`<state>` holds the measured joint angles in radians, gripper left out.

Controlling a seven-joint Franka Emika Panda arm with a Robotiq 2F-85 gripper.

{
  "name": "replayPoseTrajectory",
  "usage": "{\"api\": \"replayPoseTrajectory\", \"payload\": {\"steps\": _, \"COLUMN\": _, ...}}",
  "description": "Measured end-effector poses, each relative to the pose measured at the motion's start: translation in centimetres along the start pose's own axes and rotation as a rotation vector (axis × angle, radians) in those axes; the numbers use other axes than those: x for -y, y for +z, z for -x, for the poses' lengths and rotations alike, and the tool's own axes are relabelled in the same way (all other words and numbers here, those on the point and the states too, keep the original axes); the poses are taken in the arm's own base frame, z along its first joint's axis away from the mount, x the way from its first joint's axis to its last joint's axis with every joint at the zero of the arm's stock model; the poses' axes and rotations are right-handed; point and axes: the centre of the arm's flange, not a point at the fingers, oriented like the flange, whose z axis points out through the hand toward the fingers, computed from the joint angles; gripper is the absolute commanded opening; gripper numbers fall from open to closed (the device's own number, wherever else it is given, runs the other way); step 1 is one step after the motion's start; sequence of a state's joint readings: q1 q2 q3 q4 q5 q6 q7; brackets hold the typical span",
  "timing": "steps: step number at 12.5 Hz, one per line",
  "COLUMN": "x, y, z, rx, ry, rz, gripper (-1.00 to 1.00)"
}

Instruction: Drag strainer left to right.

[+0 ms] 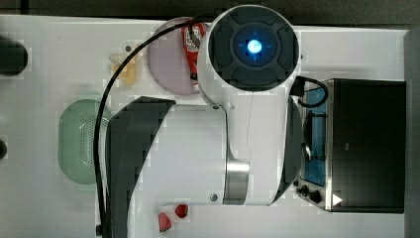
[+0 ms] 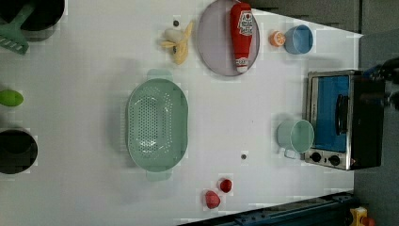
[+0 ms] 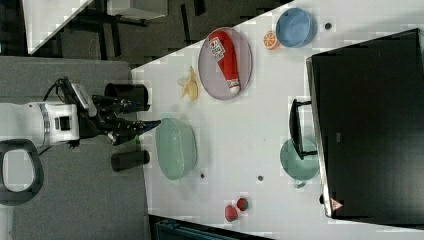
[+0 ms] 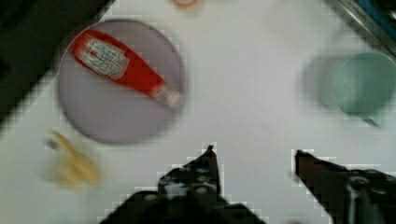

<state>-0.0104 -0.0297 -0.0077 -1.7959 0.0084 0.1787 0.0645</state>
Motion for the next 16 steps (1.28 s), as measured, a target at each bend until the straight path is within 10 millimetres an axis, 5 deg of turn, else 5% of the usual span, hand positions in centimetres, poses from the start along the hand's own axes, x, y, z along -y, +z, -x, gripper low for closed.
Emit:
{"api": "replayPoseTrajectory", "payload": {"steps": 2, "x": -7.0, "y": 0.2, "z": 5.1, "rx": 0.09, "ry": 0.013, "rz": 0.18, "gripper": 0.82}}
{"api": "replayPoseTrajectory", "payload": {"steps": 4, "x": -10.9, "y": -4.4, "z": 8.1, "rx": 0.037, "ry": 0.031, "rz": 0.095, "gripper": 1.0}}
{"api": "replayPoseTrajectory", "payload": {"steps": 7, "x": -12.7, "y": -13.1, "z": 10.3, "rx": -0.095, "ry": 0.037, "rz": -0.092, "gripper": 1.0}}
{"api": "replayPoseTrajectory", "payload": {"steps": 9, "x": -9.9, "y": -14.1, "z": 12.2, "rx": -0.136, "ry": 0.006, "rz": -0.107, "gripper": 1.0}}
{"api": "replayPoseTrajectory", "payload": {"steps": 12, "x": 0.8, "y": -7.1, "z": 17.3, "rx": -0.129, "ry": -0.052, "rz": -0.039, "gripper": 1.0}}
{"api": "replayPoseTrajectory", "payload": {"steps": 14, "x": 7.5, "y": 0.6, "z": 22.2, "rx": -0.068, "ry": -0.041, "rz": 0.04, "gripper": 1.0}}
{"api": "replayPoseTrajectory", "payload": {"steps": 16, "x": 11.4, "y": 8.4, "z": 27.9, "rx": -0.026, "ry": -0.028, "rz": 0.071, "gripper": 1.0}}
